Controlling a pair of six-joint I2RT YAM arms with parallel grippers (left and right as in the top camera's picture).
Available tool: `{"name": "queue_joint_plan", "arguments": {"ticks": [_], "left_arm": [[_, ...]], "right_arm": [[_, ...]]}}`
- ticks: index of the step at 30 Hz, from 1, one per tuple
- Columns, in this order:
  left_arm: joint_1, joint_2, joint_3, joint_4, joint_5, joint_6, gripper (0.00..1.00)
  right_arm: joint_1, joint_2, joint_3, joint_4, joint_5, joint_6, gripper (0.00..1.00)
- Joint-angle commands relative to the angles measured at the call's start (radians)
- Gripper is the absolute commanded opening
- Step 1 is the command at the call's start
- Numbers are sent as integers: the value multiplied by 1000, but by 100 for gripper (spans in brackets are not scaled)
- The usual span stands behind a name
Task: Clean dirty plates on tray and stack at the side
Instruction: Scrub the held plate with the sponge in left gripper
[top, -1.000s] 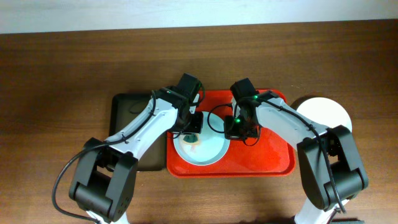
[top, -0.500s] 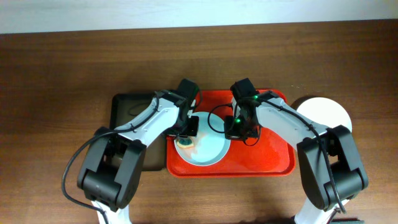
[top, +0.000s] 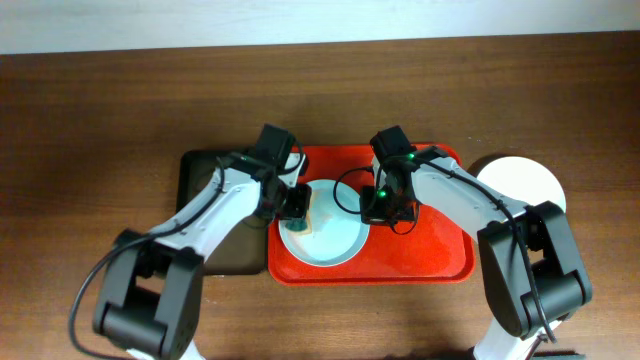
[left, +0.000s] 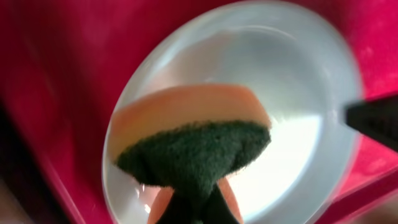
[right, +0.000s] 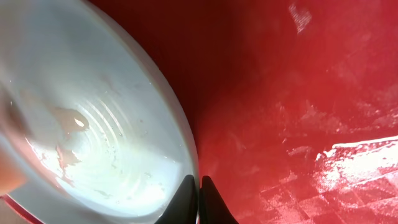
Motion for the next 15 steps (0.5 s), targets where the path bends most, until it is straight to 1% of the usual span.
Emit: {"name": "queue_joint_plan", "arguments": {"ticks": [1,2,3,5,7,8,10,12,13,15], "left_arm": [[-3,75,-100,89,-10,-65,0],[-6,88,-111,99,3,-67,0],[-13,100,-115,98,48,-66,0],[-29,106,-115,108,189,-65,0],[-38,106,-105,159,362,-62,0],[-38,103,-98,174,401,-63,0],[-32,97,-63,164,402,-63,0],[18,56,6,54,292,-55,0],[53,22,30,-7,230,-32,0],[120,-66,60,-103,170,-11,0]], "right_arm": [[5,1,11,3,-10,5,4],[5,1,11,3,-10,5,4],[5,1,11,5,-11,5,4],[6,1,11,6,-13,5,4],[5,1,11,5,-13,5,4],[5,1,11,5,-13,5,4],[5,1,11,4,-13,5,4],[5,1,11,2,-13,5,4],[5,1,11,2,-13,5,4],[5,1,11,2,-13,5,4]]}}
